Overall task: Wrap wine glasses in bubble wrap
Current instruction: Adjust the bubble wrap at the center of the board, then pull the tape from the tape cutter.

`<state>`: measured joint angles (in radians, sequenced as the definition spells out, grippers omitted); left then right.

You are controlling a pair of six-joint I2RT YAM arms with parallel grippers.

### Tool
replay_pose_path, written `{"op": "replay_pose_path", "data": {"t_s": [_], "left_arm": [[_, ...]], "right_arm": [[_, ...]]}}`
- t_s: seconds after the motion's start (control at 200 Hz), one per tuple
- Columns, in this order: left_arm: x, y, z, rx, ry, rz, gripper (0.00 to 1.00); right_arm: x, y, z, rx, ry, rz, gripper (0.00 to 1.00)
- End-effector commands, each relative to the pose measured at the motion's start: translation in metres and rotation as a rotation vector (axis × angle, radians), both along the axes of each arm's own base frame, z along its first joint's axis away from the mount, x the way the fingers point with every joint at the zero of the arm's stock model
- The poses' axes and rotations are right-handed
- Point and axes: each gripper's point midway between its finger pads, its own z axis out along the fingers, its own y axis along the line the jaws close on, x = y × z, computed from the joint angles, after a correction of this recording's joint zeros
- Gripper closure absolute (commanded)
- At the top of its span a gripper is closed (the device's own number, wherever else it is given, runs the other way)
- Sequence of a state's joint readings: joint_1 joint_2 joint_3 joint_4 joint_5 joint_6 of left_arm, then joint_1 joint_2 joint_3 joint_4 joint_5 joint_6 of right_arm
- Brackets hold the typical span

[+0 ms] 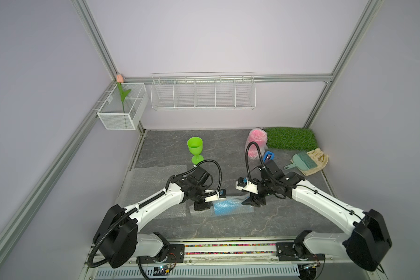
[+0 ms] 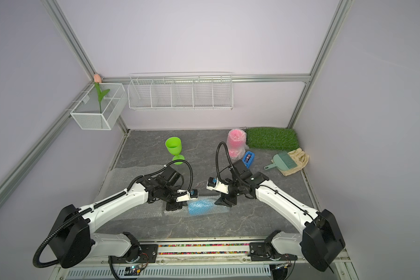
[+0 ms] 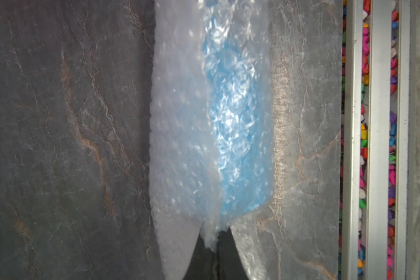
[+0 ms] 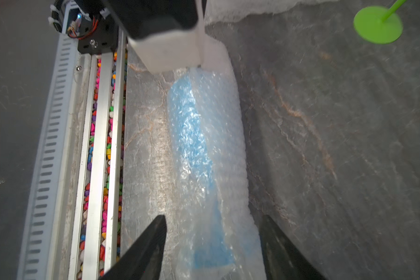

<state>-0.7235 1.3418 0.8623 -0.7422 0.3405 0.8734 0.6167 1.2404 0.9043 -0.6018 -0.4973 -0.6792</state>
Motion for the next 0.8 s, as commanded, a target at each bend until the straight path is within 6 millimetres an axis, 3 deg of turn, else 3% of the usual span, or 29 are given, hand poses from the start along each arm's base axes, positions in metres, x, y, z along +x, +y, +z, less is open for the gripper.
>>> {"op": "replay_pose_path", "data": {"t_s": [0.0, 0.14, 0.3, 0.53, 0.8], "left_arm": [[-0.001, 0.004, 0.003, 0.022, -0.014, -0.023, 0.94], [0.000, 0.006, 0.005, 0.027, -0.034, -0.020, 0.94], [0.002, 0.009, 0.006, 0.035, -0.054, -0.021, 0.94], [0.001, 0.010, 0.012, 0.016, -0.083, -0.030, 0.94], [0.001, 0.011, 0.014, 0.009, -0.101, -0.036, 0.94]], "right_arm": [[0.008, 0.000, 0.009, 0.085, -0.002, -0.069, 0.35], [0.065, -0.021, 0.029, 0.195, 0.014, -0.416, 0.43], [0.117, -0.068, 0.041, 0.353, 0.119, -0.832, 0.42], [0.157, -0.147, 0.017, 0.497, 0.452, -1.245, 0.45], [0.193, -0.175, -0.019, 0.646, 0.798, -1.353, 0.55]]}}
